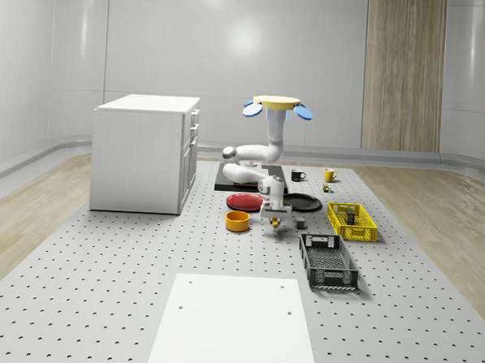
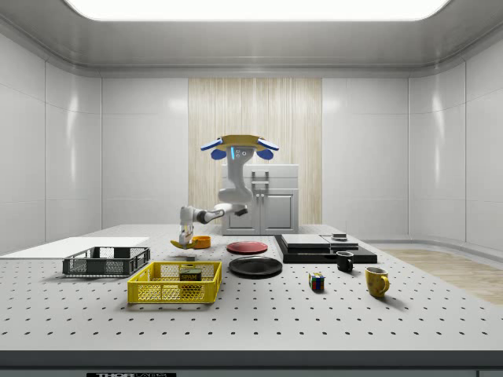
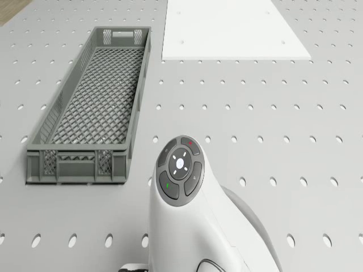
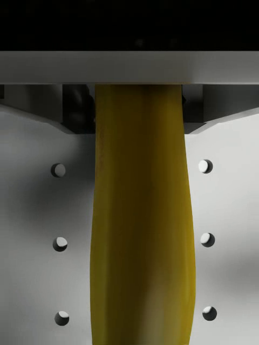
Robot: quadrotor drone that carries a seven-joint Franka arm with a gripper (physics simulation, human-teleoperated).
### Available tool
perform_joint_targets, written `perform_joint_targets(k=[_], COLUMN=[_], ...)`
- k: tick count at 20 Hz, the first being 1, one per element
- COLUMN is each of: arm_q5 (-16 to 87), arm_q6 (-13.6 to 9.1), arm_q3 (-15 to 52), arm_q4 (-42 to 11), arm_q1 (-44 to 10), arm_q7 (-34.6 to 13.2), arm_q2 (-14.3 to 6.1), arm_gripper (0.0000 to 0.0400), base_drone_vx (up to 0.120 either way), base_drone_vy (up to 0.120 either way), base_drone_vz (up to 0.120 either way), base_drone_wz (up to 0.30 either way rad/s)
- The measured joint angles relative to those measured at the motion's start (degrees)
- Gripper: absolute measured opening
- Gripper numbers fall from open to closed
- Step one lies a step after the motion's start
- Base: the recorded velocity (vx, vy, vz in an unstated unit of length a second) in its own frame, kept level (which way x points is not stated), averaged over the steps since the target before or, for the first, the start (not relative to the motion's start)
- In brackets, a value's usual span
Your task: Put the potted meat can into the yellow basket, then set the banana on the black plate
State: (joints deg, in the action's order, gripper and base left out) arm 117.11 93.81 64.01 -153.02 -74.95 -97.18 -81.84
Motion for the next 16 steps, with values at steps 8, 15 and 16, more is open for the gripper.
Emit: perform_joint_targets(k=[8, 15, 16], arm_q5=[-5.0, -6.7, -6.8], arm_q6=[-2.5, -3.0, -2.9], arm_q3=[5.3, 7.0, 7.1], arm_q4=[-2.3, -2.9, -2.9], arm_q1=[0.8, 0.8, 0.8], arm_q7=[0.2, 0.1, 0.1], arm_q2=[-0.6, -1.1, -1.1], arm_gripper=[0.0197, 0.0197, 0.0197], base_drone_vx=[-0.035, -0.023, -0.120], base_drone_vy=[0.050, 0.046, 0.120], base_drone_vz=[0.115, 0.000, 0.000], base_drone_wz=[0.000, 0.000, 0.000])
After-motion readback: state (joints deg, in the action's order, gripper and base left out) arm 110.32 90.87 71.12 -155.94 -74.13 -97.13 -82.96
